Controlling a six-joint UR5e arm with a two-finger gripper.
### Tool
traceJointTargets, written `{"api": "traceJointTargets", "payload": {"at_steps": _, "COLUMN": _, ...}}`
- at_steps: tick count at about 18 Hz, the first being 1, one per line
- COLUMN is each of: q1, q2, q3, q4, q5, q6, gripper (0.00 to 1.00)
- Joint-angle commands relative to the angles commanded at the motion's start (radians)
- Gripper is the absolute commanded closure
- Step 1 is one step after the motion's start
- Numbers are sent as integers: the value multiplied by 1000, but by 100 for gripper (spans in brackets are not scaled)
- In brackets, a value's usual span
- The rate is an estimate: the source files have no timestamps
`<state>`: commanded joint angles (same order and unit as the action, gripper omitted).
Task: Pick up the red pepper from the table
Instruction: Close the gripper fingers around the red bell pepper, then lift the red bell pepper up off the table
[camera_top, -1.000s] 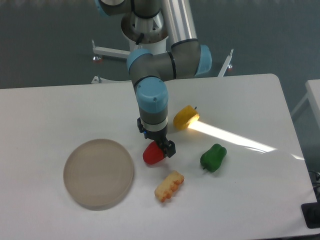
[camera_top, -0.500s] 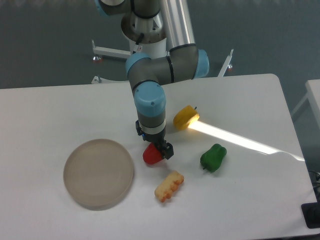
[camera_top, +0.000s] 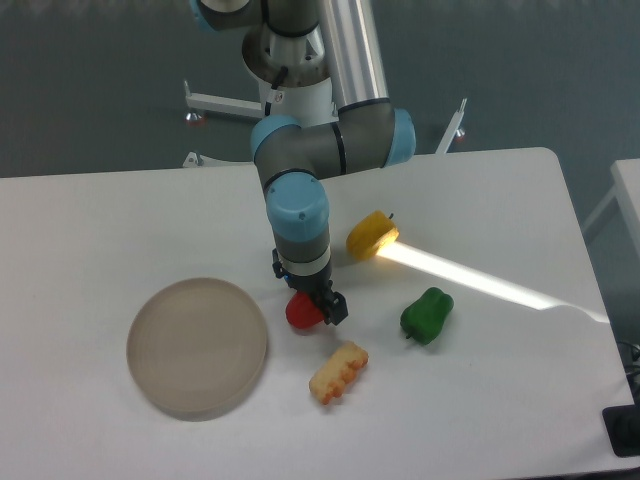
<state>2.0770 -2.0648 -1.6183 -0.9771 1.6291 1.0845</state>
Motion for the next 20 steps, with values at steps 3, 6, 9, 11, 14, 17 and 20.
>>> {"api": "traceJointTargets", "payload": {"at_steps": 3, "q1": 2, "q2": 3, "q3": 3, "q4": 0, "q5": -2, "q6": -2, "gripper": 30}}
{"api": "traceJointTargets", "payload": {"at_steps": 6, "q1": 0, "q2": 6, "q3": 6, "q4": -3, "q5": -2, "q6": -2, "gripper": 41}}
{"api": "traceJointTargets", "payload": {"at_steps": 9, "q1": 5, "q2": 9, "q3": 20, "q4": -6, "q5": -2, "q6": 9, "gripper": 45}}
{"api": "traceJointTargets", "payload": {"at_steps": 11, "q1": 15, "q2": 15, "q3": 37, "q4": -8, "q5": -2, "q6": 14, "gripper": 45}}
{"api": "traceJointTargets", "payload": {"at_steps": 14, "q1": 76, "q2": 43, "q3": 101, "q4": -58, "q5": -2, "q6": 62, "gripper": 47}}
{"api": "traceJointTargets", "payload": {"at_steps": 17, "q1": 130, "q2": 37, "q3": 225, "q4": -180, "q5": -2, "q6": 168, "gripper": 47}}
{"api": "traceJointTargets", "payload": {"at_steps": 20, "q1": 176, "q2": 20, "q3": 330, "q4": -284, "q5": -2, "q6": 234, "gripper": 47}}
